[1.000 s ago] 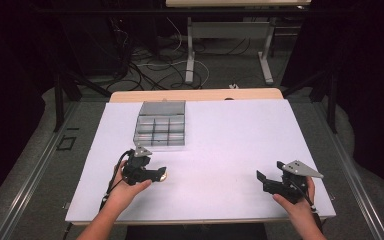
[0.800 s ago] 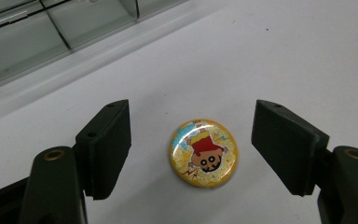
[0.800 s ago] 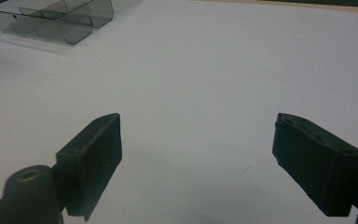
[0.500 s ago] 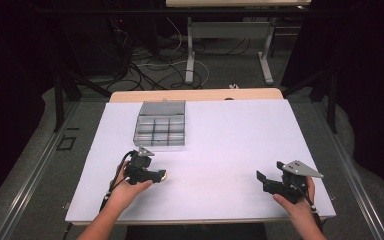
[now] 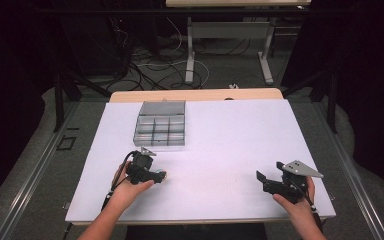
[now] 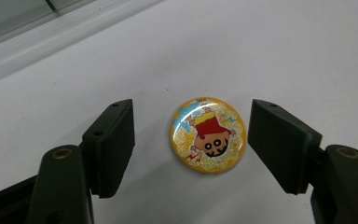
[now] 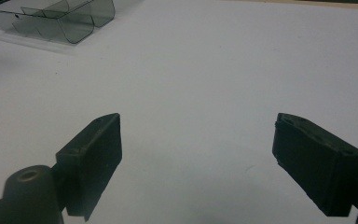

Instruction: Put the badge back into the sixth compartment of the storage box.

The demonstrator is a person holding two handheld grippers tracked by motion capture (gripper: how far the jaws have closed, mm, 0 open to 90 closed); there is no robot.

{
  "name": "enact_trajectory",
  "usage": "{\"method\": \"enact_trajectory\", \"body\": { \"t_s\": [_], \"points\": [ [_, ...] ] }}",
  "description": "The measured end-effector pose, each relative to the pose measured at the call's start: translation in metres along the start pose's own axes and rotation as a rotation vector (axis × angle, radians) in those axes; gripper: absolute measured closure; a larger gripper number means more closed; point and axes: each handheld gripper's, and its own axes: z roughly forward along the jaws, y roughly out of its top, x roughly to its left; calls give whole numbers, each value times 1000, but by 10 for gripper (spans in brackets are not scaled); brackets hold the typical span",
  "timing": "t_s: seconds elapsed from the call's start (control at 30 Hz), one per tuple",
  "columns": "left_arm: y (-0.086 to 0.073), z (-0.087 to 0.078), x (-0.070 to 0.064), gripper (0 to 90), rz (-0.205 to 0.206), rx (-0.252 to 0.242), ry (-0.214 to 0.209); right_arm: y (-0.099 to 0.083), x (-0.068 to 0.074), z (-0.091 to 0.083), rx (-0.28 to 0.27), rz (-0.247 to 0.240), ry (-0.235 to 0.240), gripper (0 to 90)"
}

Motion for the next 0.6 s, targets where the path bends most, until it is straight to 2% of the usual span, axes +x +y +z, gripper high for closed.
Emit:
{"method": "enact_trajectory", "body": {
  "t_s": [0.6],
  "points": [
    [3,9,-6,363,15,40,13,0,0,0,8,2,-1,149]
  ]
}}
